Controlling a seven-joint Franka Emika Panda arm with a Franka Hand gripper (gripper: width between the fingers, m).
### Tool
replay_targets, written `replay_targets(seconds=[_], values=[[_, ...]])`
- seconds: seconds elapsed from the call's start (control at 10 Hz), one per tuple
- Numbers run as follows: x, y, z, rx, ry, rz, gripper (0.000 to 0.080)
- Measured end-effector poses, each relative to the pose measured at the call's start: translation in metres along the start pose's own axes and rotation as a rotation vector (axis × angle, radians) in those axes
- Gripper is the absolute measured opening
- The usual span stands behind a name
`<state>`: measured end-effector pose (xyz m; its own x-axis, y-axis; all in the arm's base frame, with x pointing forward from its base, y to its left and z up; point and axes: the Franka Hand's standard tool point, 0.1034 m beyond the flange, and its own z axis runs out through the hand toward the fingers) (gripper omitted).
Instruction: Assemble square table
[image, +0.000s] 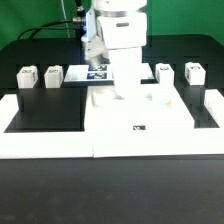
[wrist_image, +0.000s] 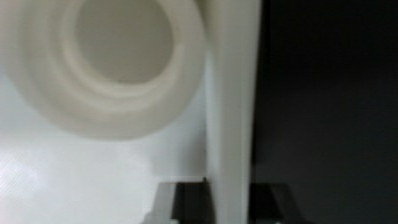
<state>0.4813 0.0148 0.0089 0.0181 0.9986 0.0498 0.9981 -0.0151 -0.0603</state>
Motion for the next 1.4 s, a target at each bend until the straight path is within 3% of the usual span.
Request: replay_targets(seconds=[0.1, 0.5, 0.6, 1.0, 1.2, 1.3, 1.4], values=[[0.008, 0.008, 0.0, -0.01, 0.003, 0.01, 0.0067], [0.044, 0.012, 0.003, 0.035, -0.001, 0.041, 0.0067], [0.044, 0.012, 0.003, 0.047, -0.007, 0.053, 0.0067], [0.044, 0.011, 0.003, 0.047, -0.013, 0.049, 0.0067], [0.044, 0.011, 0.003, 0.047, -0.013, 0.05, 0.0361], [0.044, 0.012, 0.003, 0.044, -0.012, 0.05, 0.0361], [0.044, 0.013, 0.002, 0.04, -0.012, 0.05, 0.0556]])
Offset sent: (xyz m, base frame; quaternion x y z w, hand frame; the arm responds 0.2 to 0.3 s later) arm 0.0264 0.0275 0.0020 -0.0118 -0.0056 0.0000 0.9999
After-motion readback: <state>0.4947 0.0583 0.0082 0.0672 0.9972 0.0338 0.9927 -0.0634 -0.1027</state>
